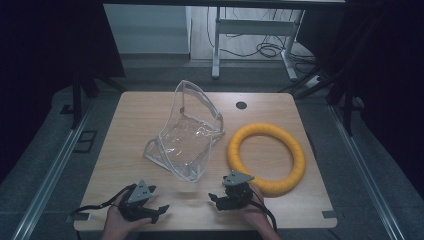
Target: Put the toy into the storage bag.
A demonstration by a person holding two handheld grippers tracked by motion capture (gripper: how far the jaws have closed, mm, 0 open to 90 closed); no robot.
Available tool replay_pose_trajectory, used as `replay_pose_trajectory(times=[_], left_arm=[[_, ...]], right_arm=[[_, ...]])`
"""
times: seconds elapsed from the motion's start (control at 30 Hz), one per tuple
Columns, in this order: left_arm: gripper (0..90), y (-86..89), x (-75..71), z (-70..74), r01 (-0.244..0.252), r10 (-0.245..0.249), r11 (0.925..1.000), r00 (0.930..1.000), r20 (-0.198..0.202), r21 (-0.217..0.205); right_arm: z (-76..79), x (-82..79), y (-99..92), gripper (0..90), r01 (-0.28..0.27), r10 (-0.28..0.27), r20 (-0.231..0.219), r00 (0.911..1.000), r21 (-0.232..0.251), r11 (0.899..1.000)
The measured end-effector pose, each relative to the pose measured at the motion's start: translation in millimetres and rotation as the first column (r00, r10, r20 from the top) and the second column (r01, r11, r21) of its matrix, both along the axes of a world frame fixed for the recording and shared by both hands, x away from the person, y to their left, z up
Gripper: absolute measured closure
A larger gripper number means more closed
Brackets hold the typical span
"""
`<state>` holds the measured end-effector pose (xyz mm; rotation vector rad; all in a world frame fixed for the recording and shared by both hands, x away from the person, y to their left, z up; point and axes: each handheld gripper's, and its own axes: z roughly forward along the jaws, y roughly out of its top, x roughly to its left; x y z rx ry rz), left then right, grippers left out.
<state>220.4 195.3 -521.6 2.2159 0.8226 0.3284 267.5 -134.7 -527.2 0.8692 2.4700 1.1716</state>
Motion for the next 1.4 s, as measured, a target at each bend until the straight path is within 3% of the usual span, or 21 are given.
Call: replay_pose_trajectory(times=[0.27, 0.4, 0.57, 0.77, 1.03, 1.4], left_arm=[[19.5, -0.3, -1.3, 0.1, -0.003, 0.003, 1.0, 1.0, -0.001, -0.007], [19.5, -0.9, -0.4, 0.2, -0.009, 0.009, 0.9998, 0.9999, -0.006, -0.017], [19.6, 1.9, 1.1, 4.0, -0.019, 0.019, 0.9994, 0.9998, 0.002, -0.028], [19.5, 2.0, 0.2, 3.7, -0.008, 0.008, 0.9996, 1.0, 0.001, -0.026], [19.5, 0.3, 1.1, 2.2, -0.006, 0.006, 0.9996, 0.9999, -0.008, -0.026], [19.5, -1.2, 2.3, 1.4, -0.008, 0.007, 0.9995, 0.9998, -0.017, -0.032]], right_arm=[[5.7, -2.5, -2.0, 23.4, -0.003, 0.002, -0.005, 1.0, -0.021, 1.0], [13.8, -1.3, -3.7, 23.7, -0.029, 0.029, -0.012, 0.9995, -0.022, 0.999], [34.2, 9.1, -12.9, 22.8, -0.065, 0.065, -0.01, 0.9978, -0.06, 0.996], [57.7, 20.0, -19.1, 22.2, -0.067, 0.065, -0.021, 0.9977, -0.102, 0.993], [72.2, 33.7, -32.1, 22.2, -0.05, 0.047, -0.035, 0.9983, -0.092, 0.994], [77.4, 39.9, -51.5, 22.6, -0.008, 0.005, -0.039, 0.9992, -0.08, 0.997]])
